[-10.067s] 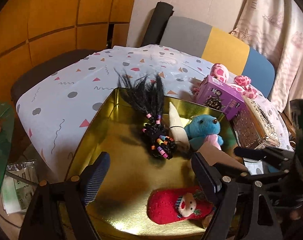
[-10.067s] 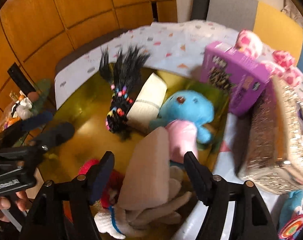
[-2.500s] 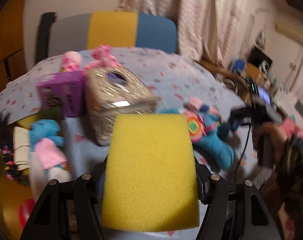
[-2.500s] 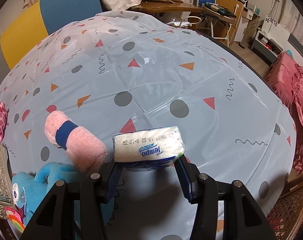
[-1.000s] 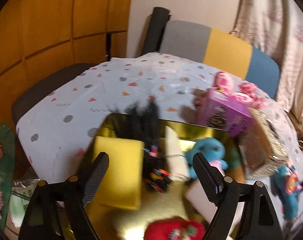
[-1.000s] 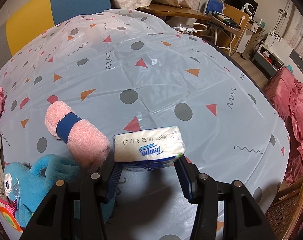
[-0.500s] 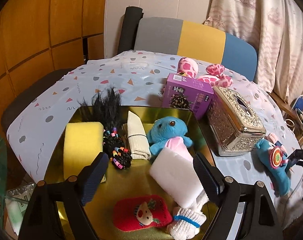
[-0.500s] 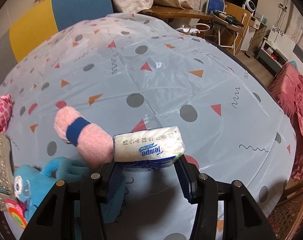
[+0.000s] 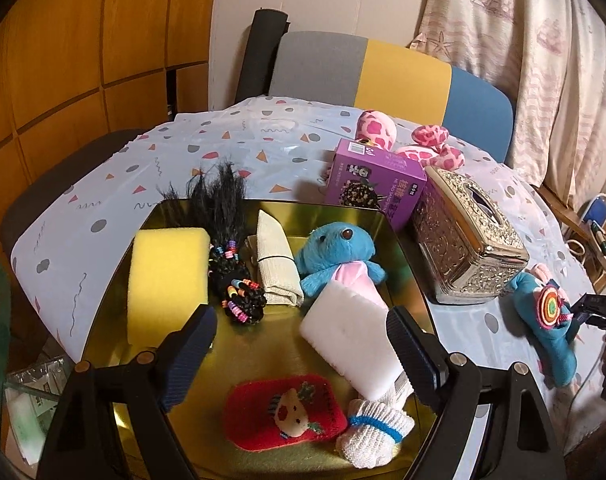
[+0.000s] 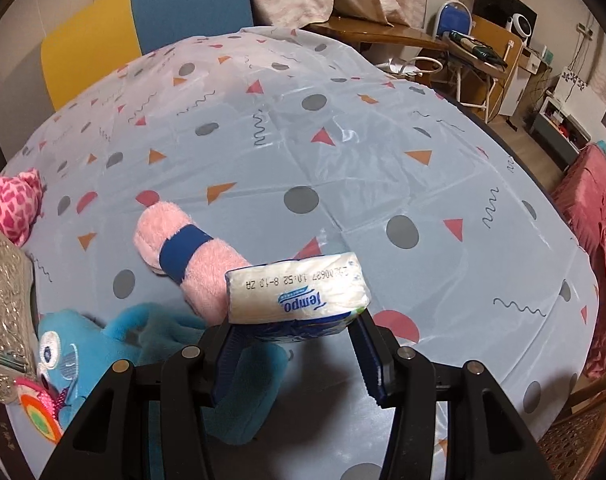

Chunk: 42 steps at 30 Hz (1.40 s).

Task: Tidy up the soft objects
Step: 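Carry the Tempo tissue pack into the gold tray and open the right tool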

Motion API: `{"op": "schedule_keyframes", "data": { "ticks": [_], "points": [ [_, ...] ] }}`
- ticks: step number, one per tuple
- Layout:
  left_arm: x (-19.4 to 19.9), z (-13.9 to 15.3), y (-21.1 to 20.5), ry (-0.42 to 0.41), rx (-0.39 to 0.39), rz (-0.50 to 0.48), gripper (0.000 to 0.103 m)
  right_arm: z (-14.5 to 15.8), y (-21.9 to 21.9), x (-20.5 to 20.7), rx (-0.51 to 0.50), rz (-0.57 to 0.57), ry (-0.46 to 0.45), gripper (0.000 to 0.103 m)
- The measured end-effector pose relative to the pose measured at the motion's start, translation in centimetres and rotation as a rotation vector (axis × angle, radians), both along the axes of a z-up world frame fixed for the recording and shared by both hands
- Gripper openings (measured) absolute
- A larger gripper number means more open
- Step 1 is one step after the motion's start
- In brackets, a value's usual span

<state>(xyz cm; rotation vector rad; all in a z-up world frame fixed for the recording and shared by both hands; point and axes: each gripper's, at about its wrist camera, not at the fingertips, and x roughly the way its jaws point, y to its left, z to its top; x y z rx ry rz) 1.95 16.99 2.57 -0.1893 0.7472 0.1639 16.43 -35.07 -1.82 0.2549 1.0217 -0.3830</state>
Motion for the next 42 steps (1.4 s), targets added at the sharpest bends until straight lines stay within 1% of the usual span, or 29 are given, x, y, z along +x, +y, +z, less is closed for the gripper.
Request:
{"op": "schedule_keyframes", "data": {
  "ticks": [4, 9, 13, 15, 18, 22, 24, 28, 31, 33, 36, 38, 40, 41, 42],
  "points": [
    [-0.3, 0.1, 0.4, -0.008, -0.007, 0.005, 0.087, 2.4, 0.0, -1.2, -0.017, -0.011, -0.088, 0.052],
    [-0.2, -0.3, 0.6, -0.002, -0.017, 0.004, 0.087, 5.7, 2.7, -2.2, -0.040, 0.106, -0.158, 0.052],
    [-0.2, -0.5, 0.6, -0.001, -0.026, 0.000, 0.087, 7.9, 6.5, -2.3, 0.036, 0.288, -0.198, 0.052],
    [-0.4, -0.4, 0.7, -0.006, -0.029, 0.001, 0.087, 8.9, 9.2, -2.4, 0.052, 0.394, -0.215, 0.052],
    [-0.5, -0.1, 1.0, -0.015, -0.025, 0.009, 0.087, 10.4, 14.6, -2.7, 0.095, 0.590, -0.237, 0.052],
    [-1.0, 0.3, 1.9, -0.034, -0.030, 0.028, 0.087, 11.1, 21.9, -3.1, 0.158, 0.816, -0.227, 0.051],
    [-1.3, 0.5, 2.6, -0.045, -0.040, 0.047, 0.087, 11.0, 25.9, -3.3, 0.197, 0.916, -0.204, 0.052],
    [-2.1, 1.1, 5.1, -0.069, -0.057, 0.116, 0.087, 9.7, 32.6, -4.1, 0.257, 1.058, -0.147, 0.051],
    [-2.8, 1.2, 7.1, -0.078, -0.062, 0.167, 0.087, 8.3, 37.2, -4.3, 0.268, 1.138, -0.100, 0.052],
    [-3.3, 1.0, 8.6, -0.077, -0.068, 0.206, 0.087, 7.0, 39.7, -4.4, 0.282, 1.181, -0.060, 0.051],
    [-3.7, 0.8, 9.8, -0.076, -0.077, 0.241, 0.087, 5.0, 43.5, -4.6, 0.291, 1.221, 0.005, 0.052],
    [-3.8, 0.7, 10.1, -0.073, -0.081, 0.249, 0.087, 3.4, 45.7, -4.7, 0.278, 1.247, 0.037, 0.052],
    [-3.9, 0.7, 10.1, -0.075, -0.083, 0.251, 0.087, 2.3, 46.6, -4.8, 0.280, 1.257, 0.065, 0.054],
    [-3.9, 0.7, 10.0, -0.074, -0.080, 0.247, 0.087, 2.0, 46.8, -4.8, 0.281, 1.255, 0.072, 0.055],
    [-3.9, 0.7, 9.9, -0.073, -0.079, 0.245, 0.087, 1.6, 46.9, -4.7, 0.283, 1.250, 0.077, 0.061]
  ]
}}
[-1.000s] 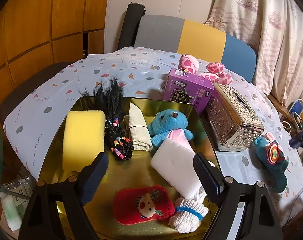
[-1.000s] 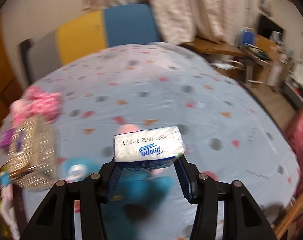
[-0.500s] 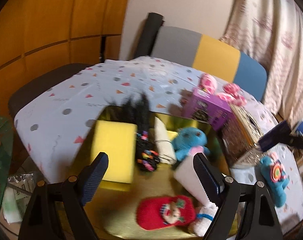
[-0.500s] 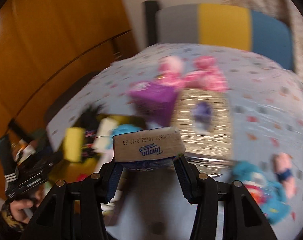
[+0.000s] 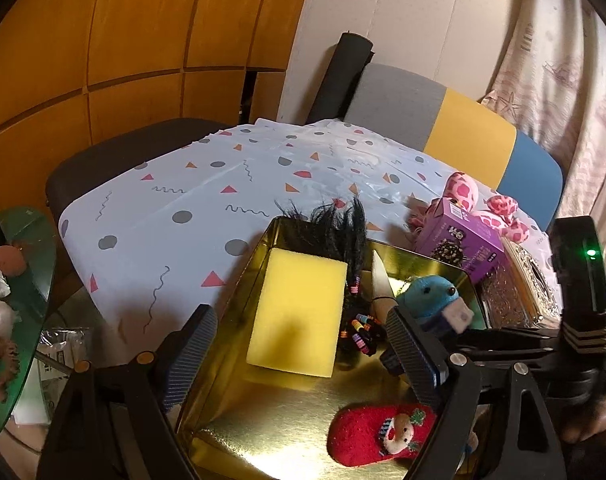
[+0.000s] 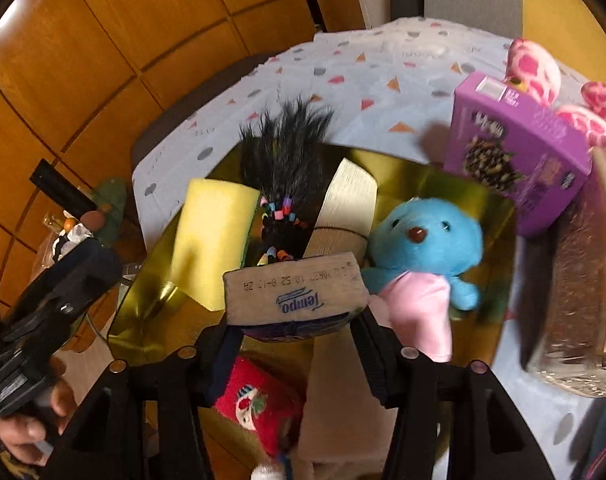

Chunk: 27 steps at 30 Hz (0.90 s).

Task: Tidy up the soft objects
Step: 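Carry the Tempo tissue pack into the gold tray and open the right tool, then withdraw both tools from the tray toward the blue plush and pink towel roll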

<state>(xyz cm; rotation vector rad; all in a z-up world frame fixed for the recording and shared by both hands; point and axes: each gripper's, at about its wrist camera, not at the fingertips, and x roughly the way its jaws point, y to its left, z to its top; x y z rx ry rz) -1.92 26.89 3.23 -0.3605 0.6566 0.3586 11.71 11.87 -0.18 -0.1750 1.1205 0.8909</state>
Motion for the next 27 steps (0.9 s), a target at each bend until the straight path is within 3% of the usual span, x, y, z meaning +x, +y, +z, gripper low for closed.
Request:
{"op": "schedule_keyframes", "data": {
  "ticks": [3, 7, 16, 27],
  "points": [
    [0.1, -0.1, -0.2, 0.005, 0.003, -0.008, 0.087, 0.0, -0.7, 0.1, 0.026, -0.020, 0.015, 0.074],
    [0.2, -0.3, -0.5, 0.013, 0.003, -0.018, 0.087, 1.0, -2.4, 0.4, 0.072, -0.068, 0.009, 0.081],
    [0.2, 0.5, -2.3, -0.001, 0.024, -0.065, 0.087, 3.4, -7.4, -0.3, 0.143, -0.188, -0.043, 0.081],
    [1.2, 1.9, -6.6, -0.014, 0.066, -0.187, 0.087, 5.3, -15.9, -1.3, 0.081, -0.344, -0.184, 0.081]
  ]
}}
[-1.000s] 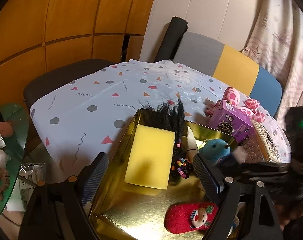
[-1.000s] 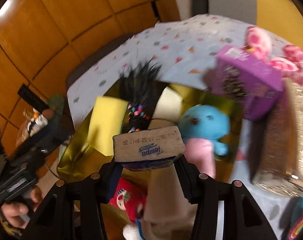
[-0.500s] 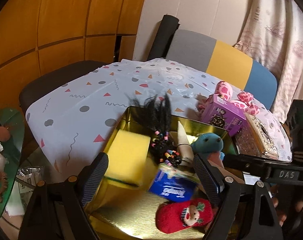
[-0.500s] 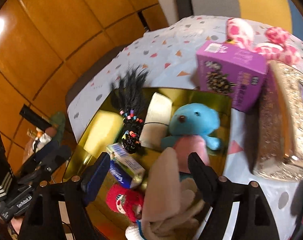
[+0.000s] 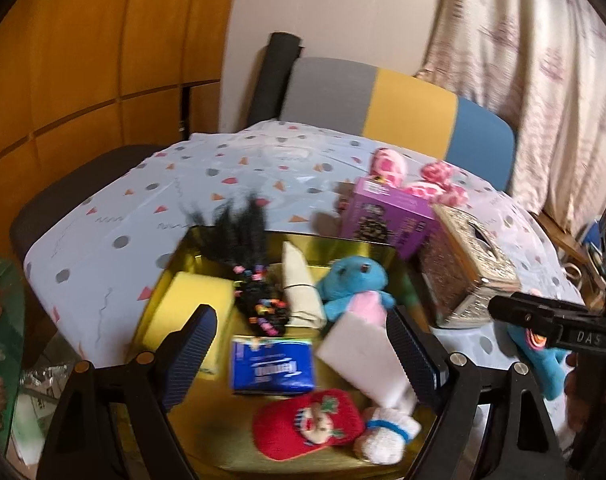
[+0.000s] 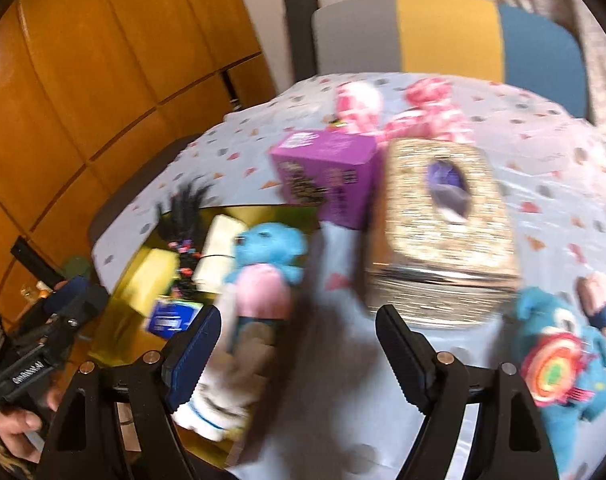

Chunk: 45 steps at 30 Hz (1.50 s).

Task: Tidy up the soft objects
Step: 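Withdraw both tools from the tray toward the blue plush and pink towel roll, then grasp the blue lollipop plush with the left tool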

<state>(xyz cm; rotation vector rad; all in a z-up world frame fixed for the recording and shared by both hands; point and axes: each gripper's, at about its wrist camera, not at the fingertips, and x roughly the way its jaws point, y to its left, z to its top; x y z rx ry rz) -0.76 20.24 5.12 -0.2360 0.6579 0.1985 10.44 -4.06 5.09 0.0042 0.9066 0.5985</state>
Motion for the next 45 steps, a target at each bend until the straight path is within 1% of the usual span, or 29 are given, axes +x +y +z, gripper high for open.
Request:
{"op": "schedule_keyframes", "data": {
  "ticks": [4, 11, 14, 18, 20, 21, 22, 23, 24, 25, 28, 32, 35, 36, 39, 42, 44, 45],
  "points": [
    [0.7, 0.3, -2.3, 0.003, 0.025, -0.065, 0.087, 0.6, -4.2, 0.5, -0.003, -0.097, -0.025, 0.081],
    [2.1, 0.6, -7.0, 0.019, 0.064, -0.184, 0.087, 1.4, -13.4, 2.0, 0.009, -0.350, -0.064, 0.081],
    [2.5, 0.4, -8.7, 0.028, 0.077, -0.219, 0.087, 1.4, -17.3, 2.5, -0.029, -0.481, -0.104, 0.081],
    [3.3, 0.0, -11.2, 0.051, 0.097, -0.277, 0.087, 0.6, -22.2, 2.9, -0.117, -0.694, -0.173, 0.081],
    [3.7, -0.3, -12.3, 0.066, 0.100, -0.303, 0.087, -0.4, -25.1, 2.9, -0.147, -0.823, -0.190, 0.081],
    [3.8, -0.4, -12.8, 0.073, 0.098, -0.315, 0.087, -0.8, -26.1, 2.8, -0.152, -0.875, -0.183, 0.081],
    [4.0, -0.6, -13.3, 0.081, 0.092, -0.331, 0.087, -1.3, -27.7, 2.9, -0.130, -0.938, -0.139, 0.081],
    [4.2, -0.8, -13.9, 0.089, 0.084, -0.350, 0.087, -1.4, -29.0, 2.7, -0.068, -0.983, -0.121, 0.081],
    [4.5, -1.1, -14.7, 0.100, 0.074, -0.371, 0.087, -1.4, -29.9, 2.5, -0.031, -1.022, -0.119, 0.081],
    [4.8, -1.3, -15.3, 0.110, 0.070, -0.383, 0.087, -1.4, -30.6, 2.3, -0.020, -1.051, -0.114, 0.081],
    [5.7, -2.0, -17.3, 0.139, 0.048, -0.432, 0.087, -2.0, -31.8, 2.2, 0.060, -1.062, -0.062, 0.081],
    [6.6, -2.8, -20.1, 0.169, 0.037, -0.493, 0.087, -2.3, -32.1, 2.5, 0.094, -1.052, -0.032, 0.081],
    [7.4, -3.3, -22.0, 0.189, 0.022, -0.532, 0.087, -2.6, -32.2, 2.0, 0.124, -1.048, -0.010, 0.081],
    [7.8, -3.5, -22.7, 0.208, 0.002, -0.553, 0.087, -2.7, -32.3, 1.7, 0.137, -1.049, -0.007, 0.081],
    [9.0, -4.4, -24.3, 0.262, -0.073, -0.575, 0.087, -3.0, -32.4, 1.7, 0.155, -1.051, 0.001, 0.081],
    [10.0, -4.9, -26.2, 0.284, -0.101, -0.594, 0.087, -3.2, -32.4, 1.9, 0.172, -1.043, 0.015, 0.081],
    [10.7, -5.3, -27.4, 0.302, -0.141, -0.596, 0.087, -3.3, -32.3, 1.9, 0.180, -1.032, 0.020, 0.081],
    [11.0, -5.4, -27.9, 0.307, -0.156, -0.596, 0.089, -3.2, -32.3, 1.9, 0.180, -1.029, 0.017, 0.081]
  ]
}}
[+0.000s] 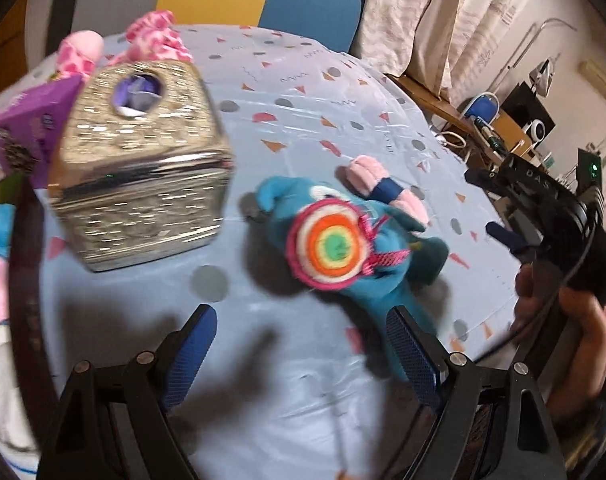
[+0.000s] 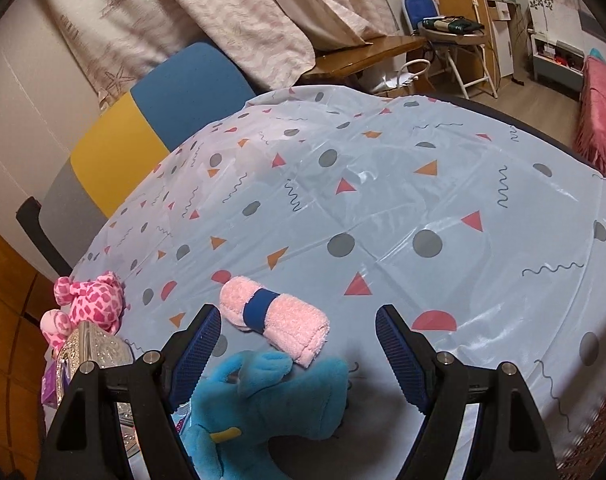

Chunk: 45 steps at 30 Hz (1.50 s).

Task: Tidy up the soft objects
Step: 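Grasp the blue lollipop plush with the left tool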

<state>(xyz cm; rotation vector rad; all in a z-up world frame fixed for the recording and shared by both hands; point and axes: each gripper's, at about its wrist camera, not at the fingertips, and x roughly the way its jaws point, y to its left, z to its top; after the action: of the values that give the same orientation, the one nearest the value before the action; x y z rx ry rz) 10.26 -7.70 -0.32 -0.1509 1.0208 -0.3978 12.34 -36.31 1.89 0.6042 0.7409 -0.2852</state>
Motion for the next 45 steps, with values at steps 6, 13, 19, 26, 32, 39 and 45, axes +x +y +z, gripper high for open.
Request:
{"op": "schedule_keyframes", "data": {
  "ticks": [6, 13, 19, 26, 32, 39, 45],
  "points": [
    [2.3, -1.4, -2.3, 0.134, -0.151, 0.052, 0.103, 0.9, 0.0, -0.5, -0.018, -0.011, -0.047, 0.081],
    [5.7, -2.3, -6.0, 0.222, -0.196, 0.168, 0.103, 1.0, -0.1, -0.4, 0.021, 0.013, -0.070, 0.081],
    [8.7, -4.1, -7.9, 0.314, -0.151, 0.291, 0.103, 0.7, -0.2, -0.4, 0.066, 0.027, -0.080, 0.081],
    [10.6, -5.7, -9.2, 0.369, -0.067, 0.277, 0.093, 0.1, -0.4, -0.2, 0.097, 0.038, -0.065, 0.081],
    [9.5, -4.7, -9.1, 0.221, -0.005, 0.056, 0.086, -0.3, -1.2, -0.3, 0.137, 0.010, -0.063, 0.081],
    [7.2, -3.9, -5.7, 0.178, 0.048, -0.184, 0.086, -1.6, -2.5, -0.4, 0.221, -0.030, -0.033, 0.081],
    [5.3, -4.0, -1.8, 0.224, 0.037, -0.284, 0.088, -3.7, -1.1, 1.1, 0.245, 0.056, 0.115, 0.081]
  ]
}}
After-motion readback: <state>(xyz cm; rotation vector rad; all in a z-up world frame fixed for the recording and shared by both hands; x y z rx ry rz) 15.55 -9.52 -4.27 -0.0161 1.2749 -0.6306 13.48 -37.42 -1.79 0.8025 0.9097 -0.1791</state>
